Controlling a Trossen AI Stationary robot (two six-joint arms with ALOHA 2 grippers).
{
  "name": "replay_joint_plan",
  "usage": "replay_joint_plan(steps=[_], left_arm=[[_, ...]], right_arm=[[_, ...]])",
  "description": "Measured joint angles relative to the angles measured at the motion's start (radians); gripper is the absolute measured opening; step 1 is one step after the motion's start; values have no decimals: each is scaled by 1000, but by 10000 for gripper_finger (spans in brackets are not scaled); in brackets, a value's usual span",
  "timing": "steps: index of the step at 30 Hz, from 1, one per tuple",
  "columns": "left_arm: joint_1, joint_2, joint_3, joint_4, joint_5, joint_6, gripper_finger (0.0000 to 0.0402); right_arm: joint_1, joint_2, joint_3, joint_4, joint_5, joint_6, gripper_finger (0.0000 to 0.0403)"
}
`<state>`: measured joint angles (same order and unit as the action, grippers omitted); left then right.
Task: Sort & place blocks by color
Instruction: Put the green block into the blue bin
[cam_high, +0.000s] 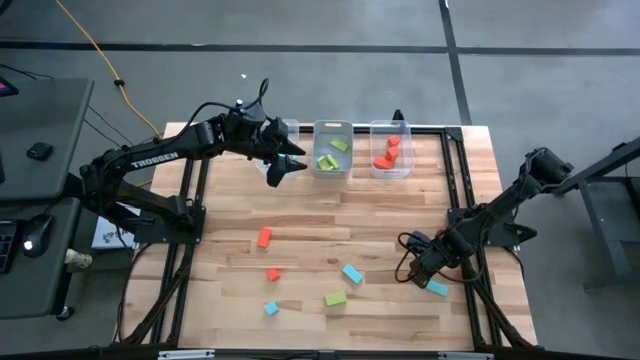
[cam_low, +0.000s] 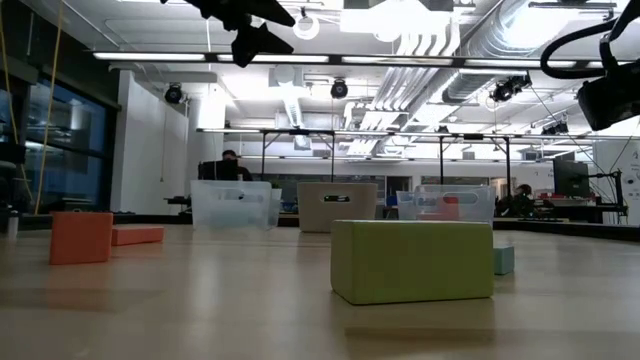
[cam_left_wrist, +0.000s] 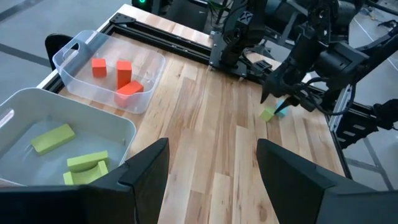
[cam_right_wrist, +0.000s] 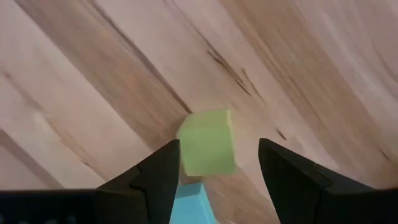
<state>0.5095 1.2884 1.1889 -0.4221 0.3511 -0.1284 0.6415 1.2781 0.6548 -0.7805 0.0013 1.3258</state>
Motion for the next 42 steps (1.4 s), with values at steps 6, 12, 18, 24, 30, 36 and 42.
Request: replay_joint_plan(steps=[6, 12, 18, 24, 30, 36, 42], left_arm=[[0, 0, 0, 0, 0, 0, 223], [0, 0, 0, 0, 0, 0, 223], [0, 0, 0, 0, 0, -1, 223], [0, 0, 0, 0, 0, 0, 223], [0, 0, 0, 0, 0, 0, 223], [0, 0, 0, 0, 0, 0, 223], [0, 0, 0, 0, 0, 3, 223]], right_arm=[[0, 24, 0, 42, -6, -27, 209], [0, 73, 0, 44, -41, -51, 209], [0, 100, 0, 51, -43, -48, 190], [0, 98, 1, 65, -59, -43, 121], [0, 95, 5, 86, -66, -28, 112], [-24, 95, 76, 89, -10, -43, 112], [-103, 95, 170, 92, 101, -122, 112]])
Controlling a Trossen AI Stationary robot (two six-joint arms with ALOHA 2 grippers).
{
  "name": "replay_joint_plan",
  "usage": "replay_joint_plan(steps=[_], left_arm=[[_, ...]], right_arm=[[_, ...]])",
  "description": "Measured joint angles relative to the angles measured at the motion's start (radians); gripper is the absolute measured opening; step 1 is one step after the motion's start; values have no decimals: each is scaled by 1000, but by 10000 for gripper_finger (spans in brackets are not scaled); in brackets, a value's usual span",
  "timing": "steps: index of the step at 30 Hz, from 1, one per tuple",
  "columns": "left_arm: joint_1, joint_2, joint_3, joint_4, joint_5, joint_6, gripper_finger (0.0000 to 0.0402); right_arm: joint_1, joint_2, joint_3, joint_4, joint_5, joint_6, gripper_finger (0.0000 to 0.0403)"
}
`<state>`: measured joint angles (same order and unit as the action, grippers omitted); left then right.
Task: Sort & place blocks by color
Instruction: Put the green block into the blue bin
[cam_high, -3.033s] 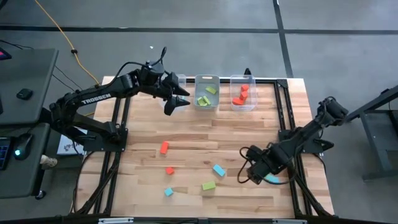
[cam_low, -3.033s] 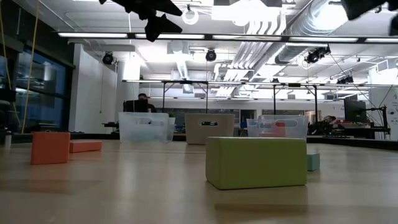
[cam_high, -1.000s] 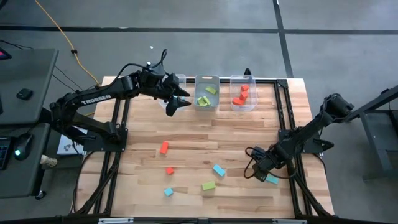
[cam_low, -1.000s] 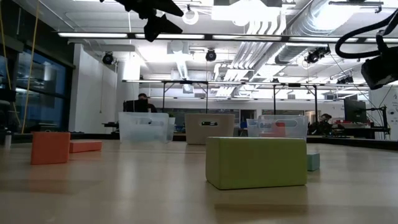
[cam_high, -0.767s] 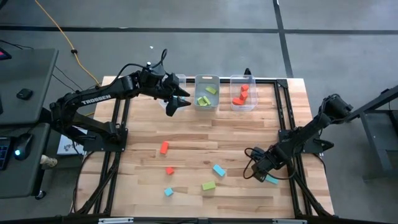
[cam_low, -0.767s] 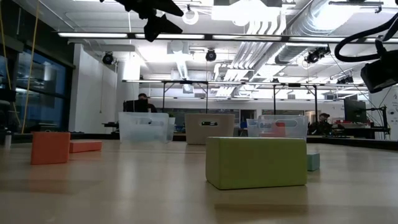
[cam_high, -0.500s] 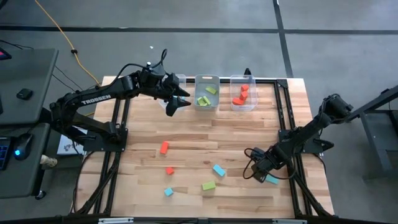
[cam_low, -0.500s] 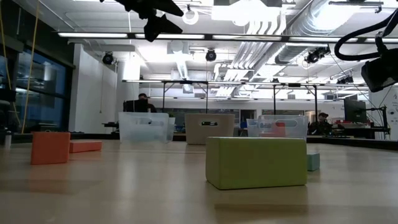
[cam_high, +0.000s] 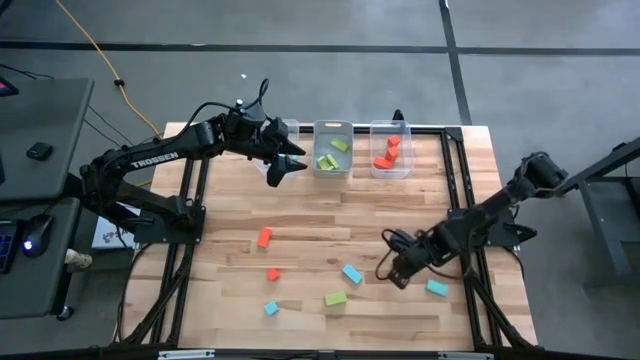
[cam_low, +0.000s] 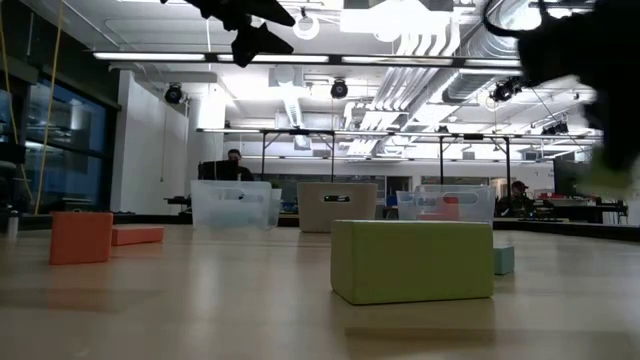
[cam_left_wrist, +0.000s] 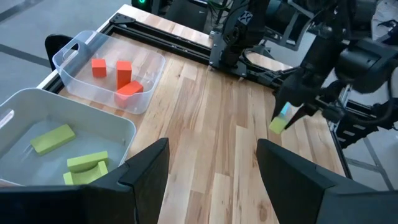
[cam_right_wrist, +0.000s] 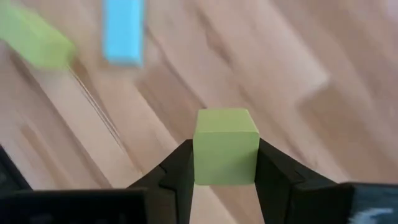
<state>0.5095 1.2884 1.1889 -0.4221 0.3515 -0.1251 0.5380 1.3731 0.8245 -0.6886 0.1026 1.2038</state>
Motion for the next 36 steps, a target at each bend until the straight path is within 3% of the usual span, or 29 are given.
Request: replay_joint_plan(steps=[9, 18, 25, 36], left_arm=[[0, 0, 0, 0, 0, 24, 223], [2, 0, 0, -6, -29, 107, 223], [29, 0, 0, -118, -159, 220, 223], [84, 0, 0, -233, -177, 261, 223]], right_arm=[[-222, 0, 105, 39, 29, -214, 112], [-476, 0, 159, 218, 33, -394, 112], [-647, 44, 163, 358, 44, -457, 112], [-821, 200, 164, 644, 66, -465, 112]])
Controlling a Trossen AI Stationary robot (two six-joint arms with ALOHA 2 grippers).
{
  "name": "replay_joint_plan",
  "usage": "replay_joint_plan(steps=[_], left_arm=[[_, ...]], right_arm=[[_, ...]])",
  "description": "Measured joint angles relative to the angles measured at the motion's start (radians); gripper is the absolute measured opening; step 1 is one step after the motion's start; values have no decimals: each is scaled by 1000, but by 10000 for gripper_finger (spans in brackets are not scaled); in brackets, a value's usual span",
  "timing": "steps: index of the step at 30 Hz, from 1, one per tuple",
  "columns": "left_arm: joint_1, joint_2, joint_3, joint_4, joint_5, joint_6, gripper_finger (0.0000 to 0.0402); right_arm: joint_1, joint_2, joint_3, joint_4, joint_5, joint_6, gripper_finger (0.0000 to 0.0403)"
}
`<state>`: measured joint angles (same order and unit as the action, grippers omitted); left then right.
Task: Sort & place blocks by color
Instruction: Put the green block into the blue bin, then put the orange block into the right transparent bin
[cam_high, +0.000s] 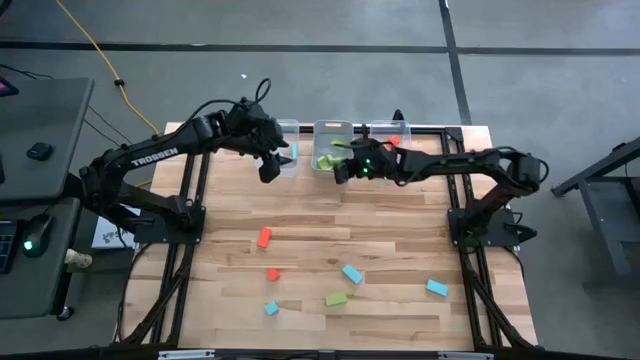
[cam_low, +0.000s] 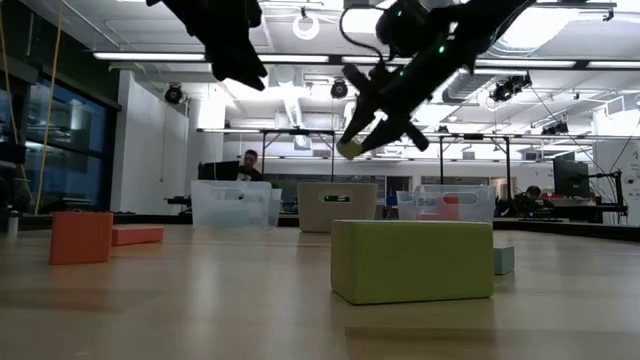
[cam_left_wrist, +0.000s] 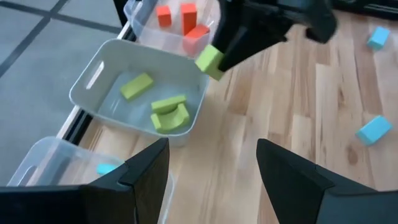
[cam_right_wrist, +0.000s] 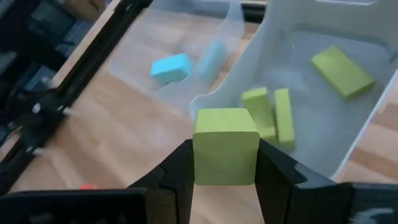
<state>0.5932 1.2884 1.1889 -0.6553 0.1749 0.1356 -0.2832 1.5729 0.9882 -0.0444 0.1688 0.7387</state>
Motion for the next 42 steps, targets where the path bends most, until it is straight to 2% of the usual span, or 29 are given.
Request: replay_joint_plan(steps=[5, 9, 13, 17, 22, 32, 42], left_arm=[[5, 0, 0, -23, -6, 27, 223], [5, 0, 0, -28, -13, 35, 223], [5, 0, 0, -29, -34, 42, 223], [9, 0, 0, -29, -38, 43, 223], [10, 0, 0, -29, -41, 39, 223], [9, 0, 0, -30, -47, 31, 223], [-15, 0, 0, -197, -48, -81, 223]], right_arm=[[-48, 66, 0, 78, 0, -6, 112], [-76, 107, 25, 64, 0, -30, 112], [-91, 153, 101, -20, -4, -121, 117], [-111, 208, 201, -120, -69, -176, 142], [-120, 261, 295, -257, -53, -223, 157], [-120, 266, 360, -306, -58, -268, 172], [-74, 235, 497, -557, -84, -269, 166]])
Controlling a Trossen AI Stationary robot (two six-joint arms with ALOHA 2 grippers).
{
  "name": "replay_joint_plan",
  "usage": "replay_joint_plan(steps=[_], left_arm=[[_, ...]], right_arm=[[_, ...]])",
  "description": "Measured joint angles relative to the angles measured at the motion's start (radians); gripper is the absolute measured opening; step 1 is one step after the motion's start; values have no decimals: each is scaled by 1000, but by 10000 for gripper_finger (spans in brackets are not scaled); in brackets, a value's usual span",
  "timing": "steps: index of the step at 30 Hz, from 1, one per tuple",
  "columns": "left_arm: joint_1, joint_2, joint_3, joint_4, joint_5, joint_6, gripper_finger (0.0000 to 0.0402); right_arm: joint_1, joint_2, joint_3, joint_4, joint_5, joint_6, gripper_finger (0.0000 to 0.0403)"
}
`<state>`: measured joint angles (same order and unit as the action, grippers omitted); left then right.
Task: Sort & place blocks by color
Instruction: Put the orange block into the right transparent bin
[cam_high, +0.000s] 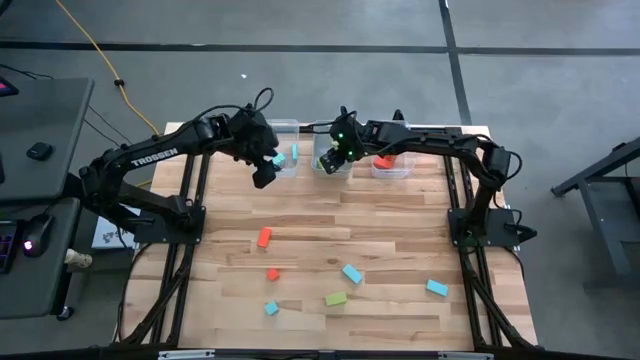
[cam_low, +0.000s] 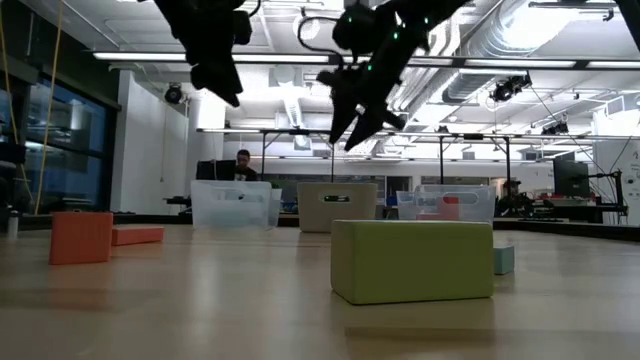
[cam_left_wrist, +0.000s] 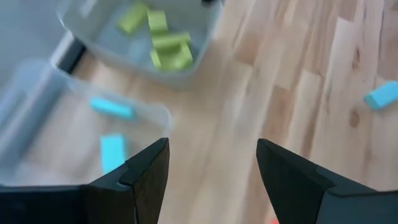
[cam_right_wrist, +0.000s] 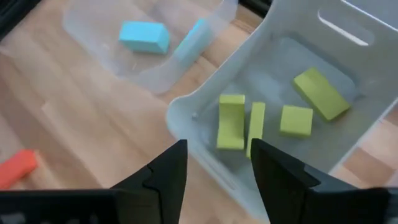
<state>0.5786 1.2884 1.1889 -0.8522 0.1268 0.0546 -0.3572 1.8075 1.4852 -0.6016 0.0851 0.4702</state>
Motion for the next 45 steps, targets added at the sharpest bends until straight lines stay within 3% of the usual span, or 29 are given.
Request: replay_joint_plan(steps=[10, 20, 39, 45], left_arm=[[-113, 0, 0, -134, -36, -312, 223], [-228, 0, -35, -248, -67, -644, 223], [-549, 0, -235, -225, -264, -1224, 223], [-641, 0, -298, -126, -320, -1353, 223]], right_arm=[[91, -4, 128, -233, 97, -54, 150], [129, -4, 172, -421, 99, -71, 149], [136, -3, 172, -472, 56, -132, 149], [136, -3, 171, -472, 57, -139, 149]])
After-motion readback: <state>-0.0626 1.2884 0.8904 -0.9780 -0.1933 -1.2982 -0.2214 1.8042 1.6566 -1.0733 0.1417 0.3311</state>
